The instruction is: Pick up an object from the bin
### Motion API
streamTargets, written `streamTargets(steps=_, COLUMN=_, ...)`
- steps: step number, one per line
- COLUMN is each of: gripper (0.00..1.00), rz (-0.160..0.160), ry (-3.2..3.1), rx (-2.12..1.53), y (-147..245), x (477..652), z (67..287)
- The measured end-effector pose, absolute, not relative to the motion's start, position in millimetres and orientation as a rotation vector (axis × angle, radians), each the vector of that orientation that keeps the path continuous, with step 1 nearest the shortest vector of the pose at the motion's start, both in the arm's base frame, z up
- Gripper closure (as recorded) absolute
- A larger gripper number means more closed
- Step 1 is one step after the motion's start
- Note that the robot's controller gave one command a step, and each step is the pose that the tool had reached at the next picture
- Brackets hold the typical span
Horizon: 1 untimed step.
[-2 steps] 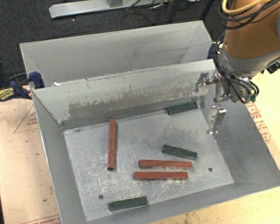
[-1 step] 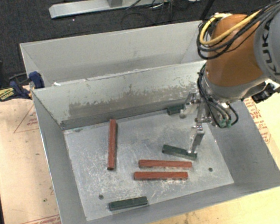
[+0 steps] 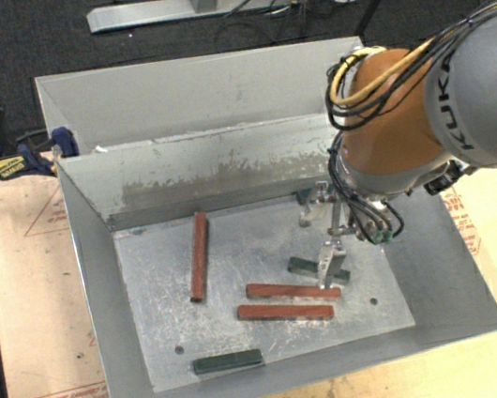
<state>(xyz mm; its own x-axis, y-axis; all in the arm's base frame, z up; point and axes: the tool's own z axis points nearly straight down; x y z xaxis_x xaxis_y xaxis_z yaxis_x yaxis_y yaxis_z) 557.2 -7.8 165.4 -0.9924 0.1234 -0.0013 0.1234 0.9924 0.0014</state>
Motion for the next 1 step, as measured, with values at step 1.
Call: streamTargets(steps=1, gripper=0.00, rz=0.000, ry=3.138, rx=0.093, y=8.0, x=544.1, z=140.7)
